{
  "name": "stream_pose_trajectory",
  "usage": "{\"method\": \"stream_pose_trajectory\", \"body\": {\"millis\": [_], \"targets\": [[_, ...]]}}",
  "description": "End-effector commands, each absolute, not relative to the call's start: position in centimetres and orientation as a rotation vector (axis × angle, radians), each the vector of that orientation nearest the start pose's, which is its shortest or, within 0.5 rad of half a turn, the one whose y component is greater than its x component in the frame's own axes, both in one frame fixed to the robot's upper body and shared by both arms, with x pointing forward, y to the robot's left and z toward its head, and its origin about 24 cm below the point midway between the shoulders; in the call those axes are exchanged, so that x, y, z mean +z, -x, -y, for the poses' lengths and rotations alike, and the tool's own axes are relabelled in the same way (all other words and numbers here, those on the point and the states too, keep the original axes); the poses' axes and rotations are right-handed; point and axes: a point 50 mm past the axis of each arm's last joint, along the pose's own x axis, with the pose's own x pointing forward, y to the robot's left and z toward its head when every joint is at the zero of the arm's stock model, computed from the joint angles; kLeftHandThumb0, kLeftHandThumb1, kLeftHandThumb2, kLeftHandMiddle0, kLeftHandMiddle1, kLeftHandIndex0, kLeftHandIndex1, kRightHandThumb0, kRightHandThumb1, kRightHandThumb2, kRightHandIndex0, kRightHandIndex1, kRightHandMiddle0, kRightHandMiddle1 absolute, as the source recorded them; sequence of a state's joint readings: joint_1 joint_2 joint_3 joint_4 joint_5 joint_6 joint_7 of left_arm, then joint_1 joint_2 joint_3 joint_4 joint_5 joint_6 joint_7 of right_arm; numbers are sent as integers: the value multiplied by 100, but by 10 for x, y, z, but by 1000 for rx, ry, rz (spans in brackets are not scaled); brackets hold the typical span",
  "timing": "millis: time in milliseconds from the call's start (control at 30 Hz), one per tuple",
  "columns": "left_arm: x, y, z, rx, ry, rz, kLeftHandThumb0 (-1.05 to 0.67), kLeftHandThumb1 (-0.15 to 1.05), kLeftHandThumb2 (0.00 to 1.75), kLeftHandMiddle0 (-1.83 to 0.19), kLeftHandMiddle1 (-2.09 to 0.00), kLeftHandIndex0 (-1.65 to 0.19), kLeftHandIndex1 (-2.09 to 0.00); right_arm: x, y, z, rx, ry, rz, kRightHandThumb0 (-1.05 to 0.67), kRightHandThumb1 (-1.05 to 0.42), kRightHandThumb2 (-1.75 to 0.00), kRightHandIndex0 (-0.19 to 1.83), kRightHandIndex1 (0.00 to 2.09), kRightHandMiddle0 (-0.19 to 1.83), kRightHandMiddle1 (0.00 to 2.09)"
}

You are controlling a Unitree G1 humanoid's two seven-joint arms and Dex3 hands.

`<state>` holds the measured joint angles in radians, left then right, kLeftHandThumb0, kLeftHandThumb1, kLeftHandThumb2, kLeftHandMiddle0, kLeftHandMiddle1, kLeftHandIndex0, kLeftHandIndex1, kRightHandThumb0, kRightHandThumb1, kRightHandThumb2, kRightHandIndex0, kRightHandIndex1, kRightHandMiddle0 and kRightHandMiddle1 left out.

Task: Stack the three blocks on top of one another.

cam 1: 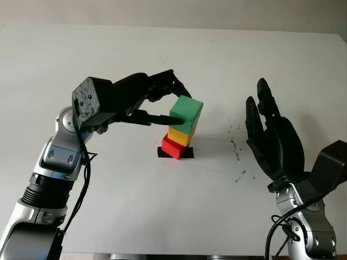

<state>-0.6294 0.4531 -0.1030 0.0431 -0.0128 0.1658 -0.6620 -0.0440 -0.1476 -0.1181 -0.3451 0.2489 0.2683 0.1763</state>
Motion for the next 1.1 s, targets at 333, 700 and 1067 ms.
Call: {"method": "stream_pose_trajectory", "body": {"millis": [333, 700, 1067], "targets": [[199, -316, -149, -737, -602, 283, -53, 96, 4, 13, -4, -7, -12, 116, -254, 184, 158, -58, 152, -62, -105, -58, -19, 0, -19, 1], [199, -305, -162, -724, -590, 342, -61, 87, 4, 17, -5, 4, -4, 117, -257, 186, 159, -60, 150, -62, -105, -57, -19, 0, -19, 2], [197, -292, -203, -486, -377, 377, -93, 99, 19, 19, 0, 19, 0, 119, -263, 185, 169, -58, 166, -62, -105, -58, -19, 0, -19, 2]]}}
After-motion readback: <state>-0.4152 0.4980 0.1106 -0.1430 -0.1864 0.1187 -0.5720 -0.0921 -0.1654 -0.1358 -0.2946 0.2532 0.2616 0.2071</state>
